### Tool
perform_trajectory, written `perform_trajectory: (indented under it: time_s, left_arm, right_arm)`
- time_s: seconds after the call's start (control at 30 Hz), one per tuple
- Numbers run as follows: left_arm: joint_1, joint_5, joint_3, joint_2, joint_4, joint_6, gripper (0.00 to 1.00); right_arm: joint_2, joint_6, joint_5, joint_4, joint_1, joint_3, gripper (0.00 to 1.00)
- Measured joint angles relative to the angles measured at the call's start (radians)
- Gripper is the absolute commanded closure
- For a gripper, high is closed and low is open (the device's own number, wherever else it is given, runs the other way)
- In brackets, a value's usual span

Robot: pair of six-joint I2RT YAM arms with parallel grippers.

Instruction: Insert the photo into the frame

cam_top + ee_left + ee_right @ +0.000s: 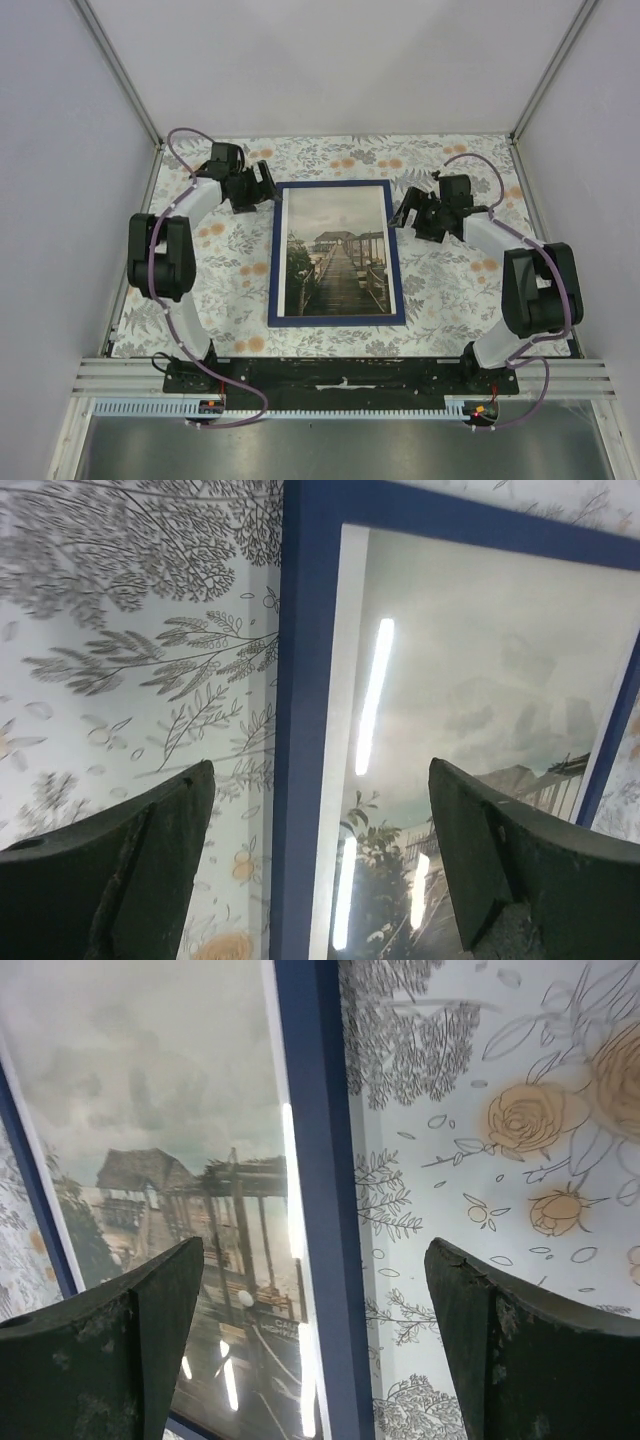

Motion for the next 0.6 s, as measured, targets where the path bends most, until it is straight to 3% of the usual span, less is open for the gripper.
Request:
perform_trajectory:
  time_s: [0.17,0.33,0.47,0.6]
  left_arm:
    - [-0.055,-0.159,-0.04,-0.216,-0.026,0.013,0.06]
    - [-0.224,-0.278,-0.116,-0.433,-0.026,0.027,0.05]
    - [-0.354,-0.349,-0.212,-0.542,-0.026,0.029,0.04]
    - [-0.398,-0.386,-0.329,-0.622,-0.03,0.03,0.04]
  right_arm:
    - [-0.113,-0.003,0.052,-0.095,0.007,0.084,0.02]
    - [-0.254,-0.002,0.108,-0.127,0.061,0.114,0.02]
    - [-0.346,-0.001,0.143,-0.153,0.12,0.108,0.02]
    - [-0.44,0.009,0.171,-0.161,0.151,0.061,0.02]
